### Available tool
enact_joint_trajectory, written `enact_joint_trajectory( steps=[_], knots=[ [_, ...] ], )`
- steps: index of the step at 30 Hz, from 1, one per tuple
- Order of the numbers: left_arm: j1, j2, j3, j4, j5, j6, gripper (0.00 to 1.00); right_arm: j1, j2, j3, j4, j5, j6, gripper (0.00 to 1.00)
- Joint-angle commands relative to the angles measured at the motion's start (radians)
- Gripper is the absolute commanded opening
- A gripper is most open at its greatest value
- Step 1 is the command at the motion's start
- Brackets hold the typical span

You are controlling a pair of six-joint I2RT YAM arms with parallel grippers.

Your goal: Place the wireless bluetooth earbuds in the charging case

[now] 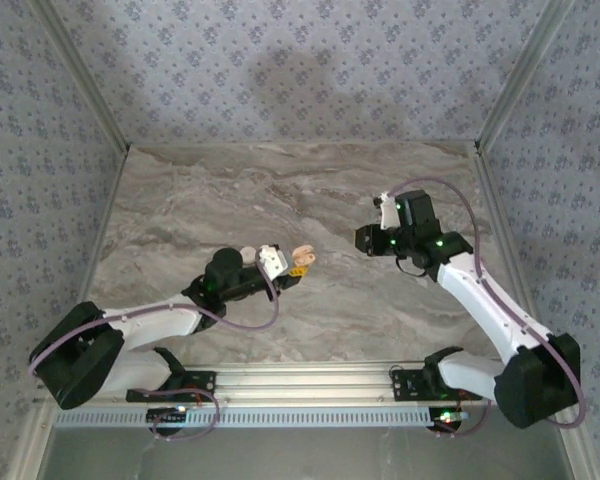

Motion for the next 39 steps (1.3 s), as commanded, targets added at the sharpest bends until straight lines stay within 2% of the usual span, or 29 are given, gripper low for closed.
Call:
enact_joint_trajectory(
  steps=[1,4,7,22,39],
  knots=[
    [-0.015,0.013,0.039,0.099,0.036,-0.005,0.11,0.053,-0.047,-0.031,0.195,-0.080,0.055,0.24],
    [-0.021,0.019,0.048,0.099,0.035,-0.002,0.11,0.102,-0.068,-0.069,0.308,-0.089,0.082,0.24],
    [-0.022,0.019,0.053,0.098,0.033,-0.006,0.11,0.139,-0.070,-0.079,0.334,-0.074,0.078,0.25],
    [-0.024,0.015,0.054,0.095,0.004,-0.027,0.11,0.172,-0.157,-0.193,0.478,-0.141,0.146,0.26],
    [-0.024,-0.007,0.057,0.086,0.004,-0.029,0.11,0.205,-0.089,-0.188,0.463,-0.162,0.142,0.27]
  ],
)
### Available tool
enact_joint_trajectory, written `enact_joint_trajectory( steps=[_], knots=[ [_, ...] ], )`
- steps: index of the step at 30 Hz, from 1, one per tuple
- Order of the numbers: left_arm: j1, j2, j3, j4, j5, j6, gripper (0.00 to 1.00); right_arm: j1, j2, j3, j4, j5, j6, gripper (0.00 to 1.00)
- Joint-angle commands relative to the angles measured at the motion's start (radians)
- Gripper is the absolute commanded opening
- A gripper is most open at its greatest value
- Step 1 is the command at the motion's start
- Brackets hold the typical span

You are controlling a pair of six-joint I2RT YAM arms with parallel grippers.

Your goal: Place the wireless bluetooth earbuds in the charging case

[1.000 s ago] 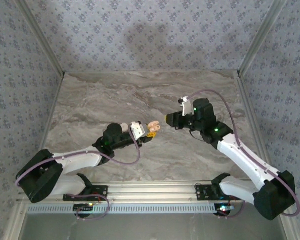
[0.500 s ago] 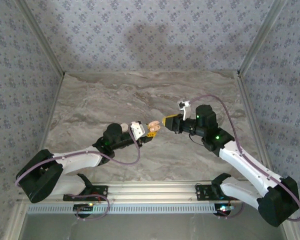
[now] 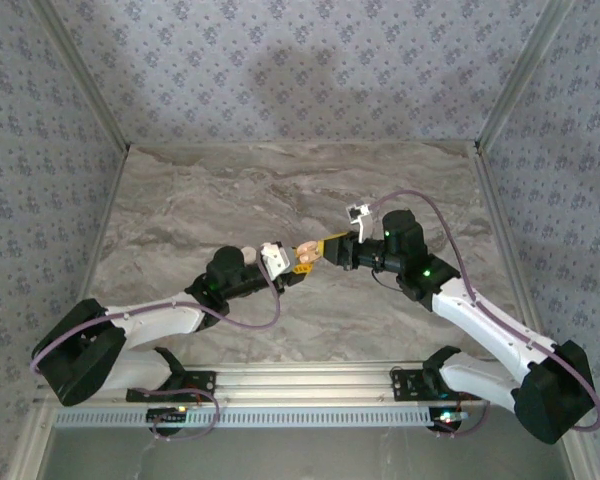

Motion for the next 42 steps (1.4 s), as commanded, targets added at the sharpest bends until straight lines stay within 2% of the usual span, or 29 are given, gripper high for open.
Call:
enact_joint_trajectory(
  steps=[1,17,25,35,42],
  knots=[
    [-0.005,-0.021,0.033,0.035,-0.007,-0.009,0.11,0.009,0.000,-0.004,-0.003,-0.013,0.001,0.27],
    [-0.006,-0.035,0.038,0.033,-0.006,-0.009,0.11,0.021,-0.012,-0.002,-0.083,0.081,-0.053,0.26],
    [-0.005,-0.036,0.046,0.017,-0.006,-0.001,0.11,0.036,0.014,0.032,-0.100,0.037,-0.075,0.26],
    [-0.005,-0.041,0.048,0.000,-0.009,0.010,0.11,0.083,0.036,0.111,-0.263,0.116,-0.152,0.26],
    [-0.006,-0.043,0.044,-0.005,-0.013,0.011,0.11,0.080,0.006,0.117,-0.243,0.082,-0.137,0.41]
  ],
)
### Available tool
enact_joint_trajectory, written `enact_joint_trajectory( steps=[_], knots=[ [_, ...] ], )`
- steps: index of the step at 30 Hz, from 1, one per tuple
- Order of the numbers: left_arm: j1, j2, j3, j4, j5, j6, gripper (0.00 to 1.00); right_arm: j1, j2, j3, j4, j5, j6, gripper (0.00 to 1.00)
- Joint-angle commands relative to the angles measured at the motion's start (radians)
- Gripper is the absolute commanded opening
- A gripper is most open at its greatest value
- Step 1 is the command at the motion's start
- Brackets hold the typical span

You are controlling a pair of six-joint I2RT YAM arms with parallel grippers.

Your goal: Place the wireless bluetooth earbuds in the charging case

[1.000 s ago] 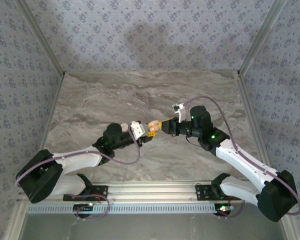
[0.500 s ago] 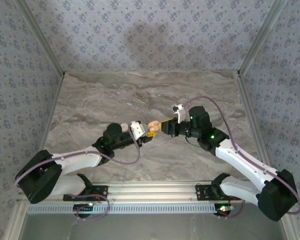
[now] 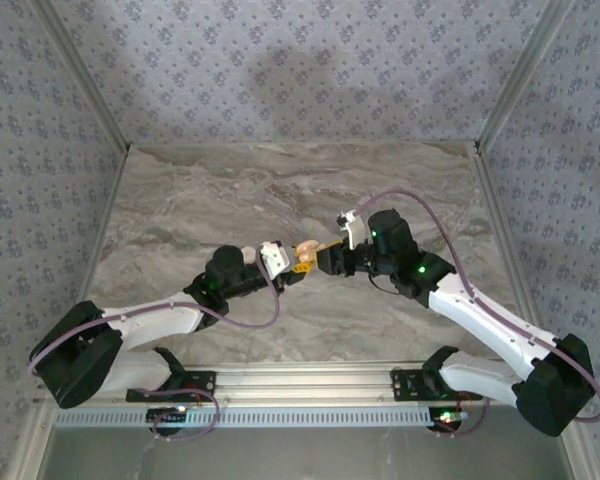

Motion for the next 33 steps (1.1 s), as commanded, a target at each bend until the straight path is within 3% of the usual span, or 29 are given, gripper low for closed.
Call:
enact_joint_trajectory(
  steps=[1,5,10,17,33],
  knots=[
    [-0.007,-0.026,0.035,0.018,-0.011,0.008,0.11,-0.003,-0.030,0.033,-0.023,-0.025,-0.001,0.45],
    [-0.005,-0.026,0.029,0.017,-0.013,0.008,0.11,-0.034,-0.065,0.029,-0.018,-0.058,0.015,0.57],
    [-0.005,-0.032,0.024,0.017,-0.016,0.009,0.11,-0.095,-0.089,0.006,0.036,-0.145,0.067,0.59],
    [-0.005,-0.035,0.021,0.019,-0.017,0.010,0.11,-0.133,-0.064,-0.005,0.067,-0.204,0.109,0.46],
    [-0.005,-0.046,0.015,0.012,-0.025,0.015,0.11,-0.155,0.028,0.011,0.092,-0.315,0.137,0.26]
  ],
)
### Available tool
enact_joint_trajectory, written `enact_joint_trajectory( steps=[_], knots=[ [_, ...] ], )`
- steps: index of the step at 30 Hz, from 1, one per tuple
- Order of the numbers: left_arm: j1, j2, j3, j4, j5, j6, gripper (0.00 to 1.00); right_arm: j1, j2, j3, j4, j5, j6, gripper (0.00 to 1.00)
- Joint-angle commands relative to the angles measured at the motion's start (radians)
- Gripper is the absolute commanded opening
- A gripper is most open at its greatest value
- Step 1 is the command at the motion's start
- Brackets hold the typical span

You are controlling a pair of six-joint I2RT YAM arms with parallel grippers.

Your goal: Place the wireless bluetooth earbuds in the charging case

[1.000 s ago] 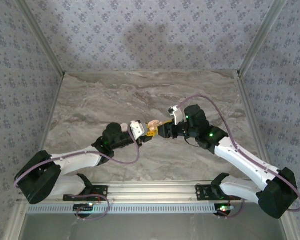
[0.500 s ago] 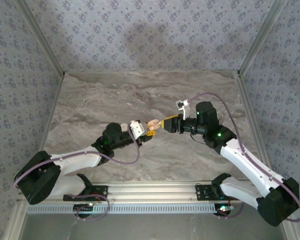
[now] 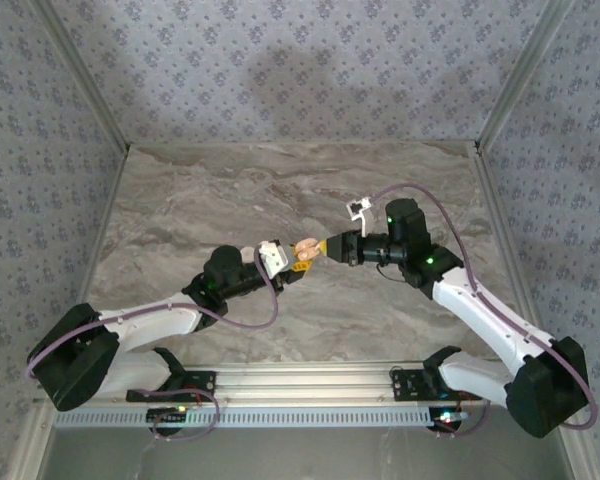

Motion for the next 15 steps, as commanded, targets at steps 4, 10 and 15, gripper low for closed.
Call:
enact_joint_trajectory(
  steps=[4,10,15],
  knots=[
    [-0.006,-0.027,0.015,0.016,-0.009,0.015,0.11,0.008,0.014,0.015,-0.015,-0.059,0.001,0.22],
    [-0.005,-0.026,0.013,0.013,-0.009,0.015,0.11,0.033,0.026,0.035,-0.048,-0.072,-0.020,0.21],
    [-0.005,-0.026,0.015,0.010,-0.009,0.017,0.11,0.059,0.064,0.066,-0.098,-0.067,-0.044,0.23]
  ],
)
